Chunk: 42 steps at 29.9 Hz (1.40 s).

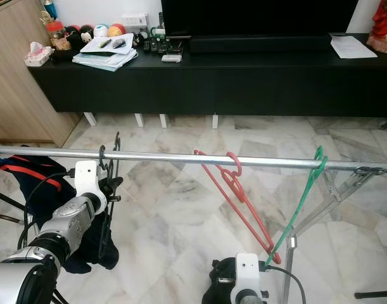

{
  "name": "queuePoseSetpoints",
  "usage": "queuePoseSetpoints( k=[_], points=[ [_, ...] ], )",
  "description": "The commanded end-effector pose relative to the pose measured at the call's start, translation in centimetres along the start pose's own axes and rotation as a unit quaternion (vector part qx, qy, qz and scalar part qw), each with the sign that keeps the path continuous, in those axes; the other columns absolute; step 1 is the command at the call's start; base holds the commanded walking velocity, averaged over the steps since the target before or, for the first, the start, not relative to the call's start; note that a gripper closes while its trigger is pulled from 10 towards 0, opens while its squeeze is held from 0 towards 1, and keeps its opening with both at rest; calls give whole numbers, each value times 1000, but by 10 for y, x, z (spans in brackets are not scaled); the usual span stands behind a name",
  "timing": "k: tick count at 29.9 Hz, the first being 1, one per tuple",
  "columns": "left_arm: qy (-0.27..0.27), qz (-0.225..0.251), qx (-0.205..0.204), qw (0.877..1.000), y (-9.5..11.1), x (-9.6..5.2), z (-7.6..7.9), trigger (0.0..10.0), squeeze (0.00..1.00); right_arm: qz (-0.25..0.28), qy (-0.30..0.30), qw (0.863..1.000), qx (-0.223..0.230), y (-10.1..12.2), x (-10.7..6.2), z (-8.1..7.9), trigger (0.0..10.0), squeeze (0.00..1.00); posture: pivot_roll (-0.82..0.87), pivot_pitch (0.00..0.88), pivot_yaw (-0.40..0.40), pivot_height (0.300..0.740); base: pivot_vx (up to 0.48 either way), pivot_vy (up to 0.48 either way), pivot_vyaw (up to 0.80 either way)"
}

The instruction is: Hang hanger

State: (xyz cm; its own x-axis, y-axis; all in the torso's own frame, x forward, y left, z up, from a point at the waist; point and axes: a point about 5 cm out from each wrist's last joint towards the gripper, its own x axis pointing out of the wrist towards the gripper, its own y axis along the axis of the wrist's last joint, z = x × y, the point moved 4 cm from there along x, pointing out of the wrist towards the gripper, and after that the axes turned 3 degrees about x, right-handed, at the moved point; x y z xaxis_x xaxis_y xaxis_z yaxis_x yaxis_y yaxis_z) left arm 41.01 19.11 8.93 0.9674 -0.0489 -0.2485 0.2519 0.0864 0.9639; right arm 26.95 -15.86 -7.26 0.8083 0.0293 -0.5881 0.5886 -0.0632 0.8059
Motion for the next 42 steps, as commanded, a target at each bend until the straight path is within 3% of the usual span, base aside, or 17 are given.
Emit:
queuePoseSetpoints(
  k=[1, 15, 23, 28, 38, 39, 40, 41, 42],
  points=[
    [5, 1, 3, 1000, 1, 0, -2, 0, 0, 6, 3, 1000, -1, 0, 0, -4, 10000, 0, 48, 133, 98, 740, 0, 0, 0],
    [-4, 31, -8, 999, 1, -3, 0, 0, 0, 7, 3, 1000, -1, 0, -1, -5, 10000, 0, 48, 131, 96, 740, 0, 0, 0],
    [8, 73, -24, 997, 5, -10, -10, 0, 0, 6, 3, 1000, -4, 0, -1, -3, 10000, 0, 45, 124, 86, 740, 0, 0, 0],
    [12, 113, -10, 993, 12, -21, -20, 0, 0, 7, 5, 1000, -9, 2, 0, -2, 10000, 0, 49, 112, 67, 740, 0, 0, 0],
    [-3, 130, 32, 991, 2, -43, -21, 0, 0, 6, 6, 1000, -14, 3, 0, -1, 10000, 0, 39, 84, 55, 740, 0, 0, 0],
    [-2, 121, 46, 992, -6, -49, -25, 1804, 0, 6, 6, 1000, -15, 2, 0, 0, 10000, 0, 37, 78, 54, 740, 0, 0, 0],
    [-2, 121, 46, 992, -6, -49, -25, 1804, 0, 6, 6, 1000, -15, 2, 0, 0, 10000, 0, 37, 78, 54, 740, 0, 0, 0],
    [0, 109, 60, 992, -16, -55, -29, 4667, 0, 5, 6, 1000, -15, 2, 0, 0, 10000, 0, 37, 74, 52, 740, 0, 0, 0],
    [5, 95, 65, 993, -26, -60, -34, 10000, 0, 4, 6, 1000, -16, 2, 0, 1, 10000, 0, 37, 68, 50, 740, 0, 0, 0]
  ],
)
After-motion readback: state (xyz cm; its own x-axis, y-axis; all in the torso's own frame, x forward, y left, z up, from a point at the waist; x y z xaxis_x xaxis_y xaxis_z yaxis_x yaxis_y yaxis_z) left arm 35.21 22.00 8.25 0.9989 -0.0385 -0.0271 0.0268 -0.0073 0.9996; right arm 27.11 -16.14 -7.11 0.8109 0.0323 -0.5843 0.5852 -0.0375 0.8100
